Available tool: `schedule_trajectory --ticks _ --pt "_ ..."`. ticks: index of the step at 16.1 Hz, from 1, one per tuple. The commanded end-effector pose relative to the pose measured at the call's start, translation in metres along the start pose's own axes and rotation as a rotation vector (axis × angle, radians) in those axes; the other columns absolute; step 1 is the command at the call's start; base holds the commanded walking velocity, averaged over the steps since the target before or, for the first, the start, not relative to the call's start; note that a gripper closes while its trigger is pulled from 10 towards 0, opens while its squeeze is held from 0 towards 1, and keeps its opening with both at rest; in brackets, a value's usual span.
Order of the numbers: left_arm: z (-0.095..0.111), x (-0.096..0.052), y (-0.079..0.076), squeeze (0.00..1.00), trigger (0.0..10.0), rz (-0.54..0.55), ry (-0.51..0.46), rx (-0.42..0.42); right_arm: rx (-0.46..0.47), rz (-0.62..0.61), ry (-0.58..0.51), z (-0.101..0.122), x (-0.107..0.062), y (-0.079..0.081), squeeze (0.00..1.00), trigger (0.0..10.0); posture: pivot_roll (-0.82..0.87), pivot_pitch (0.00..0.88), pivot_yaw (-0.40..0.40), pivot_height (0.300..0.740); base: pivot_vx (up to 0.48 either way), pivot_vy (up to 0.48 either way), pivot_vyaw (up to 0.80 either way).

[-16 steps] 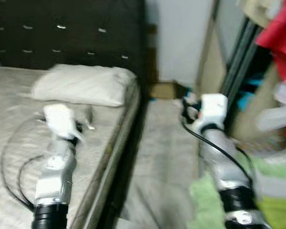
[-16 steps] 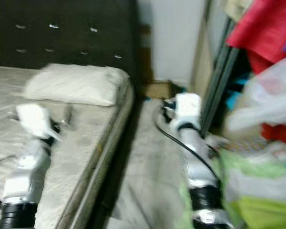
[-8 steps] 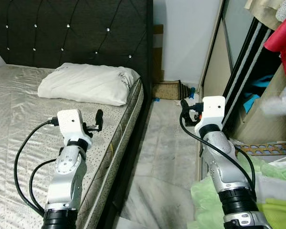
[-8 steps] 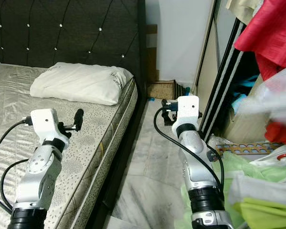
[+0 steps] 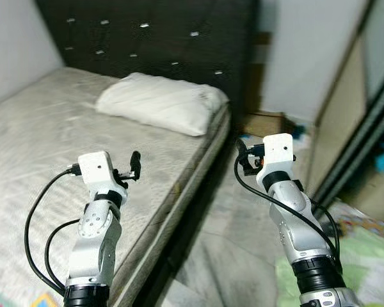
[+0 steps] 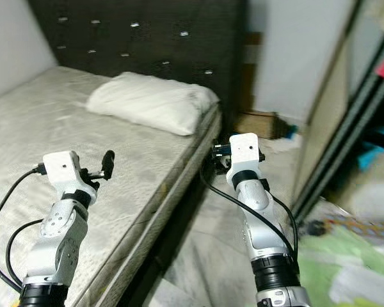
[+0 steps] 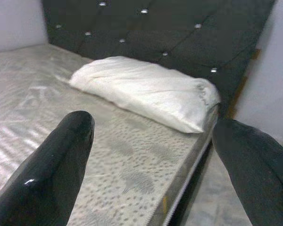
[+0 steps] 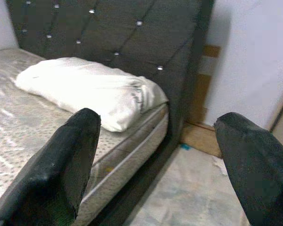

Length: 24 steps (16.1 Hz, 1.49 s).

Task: Clean up the room

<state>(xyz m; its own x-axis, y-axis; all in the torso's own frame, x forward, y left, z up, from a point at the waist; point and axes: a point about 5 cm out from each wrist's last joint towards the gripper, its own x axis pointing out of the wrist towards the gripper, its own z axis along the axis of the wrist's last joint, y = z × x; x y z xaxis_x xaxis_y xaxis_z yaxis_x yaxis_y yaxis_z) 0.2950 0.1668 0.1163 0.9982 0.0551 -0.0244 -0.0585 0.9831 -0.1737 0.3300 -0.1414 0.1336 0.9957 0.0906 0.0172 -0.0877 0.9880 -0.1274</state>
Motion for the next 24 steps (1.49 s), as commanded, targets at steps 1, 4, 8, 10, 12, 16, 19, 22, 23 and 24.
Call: schedule_trajectory --ticks 1,4,8,10,12,16,19,22,23,24 --pt "0.003 0.000 0.003 0.00 10.0 0.004 -0.019 0.025 0.001 0.014 -0.019 0.005 -0.001 0.003 0.00 10.0 -0.09 0.000 0.070 0.740 0.000 0.000 0.80" --pt "0.005 0.001 0.001 0.00 10.0 0.004 -0.034 0.033 0.001 0.035 -0.022 0.005 -0.002 0.006 0.00 10.0 -0.09 0.000 0.072 0.740 0.000 0.000 0.80" --pt "0.006 0.000 0.001 0.00 10.0 0.017 -0.035 0.028 -0.002 0.054 -0.027 0.006 -0.002 0.010 0.00 10.0 -0.09 0.000 0.069 0.740 0.000 0.000 0.80" --pt "0.006 0.000 0.001 0.00 10.0 0.021 -0.039 0.038 -0.003 0.061 -0.029 0.007 -0.003 0.010 0.00 10.0 -0.09 0.000 0.069 0.740 0.000 0.000 0.80" --pt "0.005 -0.001 -0.001 0.00 10.0 -0.006 -0.031 0.021 -0.001 0.065 -0.031 0.007 -0.004 0.011 0.00 10.0 -0.09 0.000 0.070 0.740 0.000 0.000 0.80" --pt "0.006 -0.001 -0.002 0.00 10.0 -0.003 -0.043 0.022 0.003 0.074 -0.035 0.008 -0.004 0.012 0.00 10.0 -0.09 0.000 0.070 0.740 0.000 0.000 0.80" --pt "0.007 -0.001 -0.003 0.00 10.0 -0.003 -0.045 0.021 0.001 0.081 -0.041 0.010 -0.003 0.012 0.00 10.0 -0.09 0.000 0.066 0.740 0.000 0.000 0.80" --pt "0.006 -0.001 -0.004 0.00 10.0 -0.002 -0.038 -0.001 0.002 0.087 -0.043 0.010 -0.003 0.013 0.00 10.0 -0.09 0.000 0.065 0.740 0.000 0.000 0.80" --pt "0.005 -0.001 -0.004 0.00 10.0 -0.005 -0.033 -0.005 0.002 0.089 -0.044 0.010 -0.003 0.013 0.00 10.0 -0.09 0.000 0.065 0.740 0.000 0.000 0.80" --pt "0.005 -0.001 -0.004 0.00 10.0 -0.013 -0.029 -0.010 0.002 0.091 -0.044 0.010 -0.004 0.013 0.00 10.0 -0.09 0.000 0.065 0.740 0.000 0.000 0.80"
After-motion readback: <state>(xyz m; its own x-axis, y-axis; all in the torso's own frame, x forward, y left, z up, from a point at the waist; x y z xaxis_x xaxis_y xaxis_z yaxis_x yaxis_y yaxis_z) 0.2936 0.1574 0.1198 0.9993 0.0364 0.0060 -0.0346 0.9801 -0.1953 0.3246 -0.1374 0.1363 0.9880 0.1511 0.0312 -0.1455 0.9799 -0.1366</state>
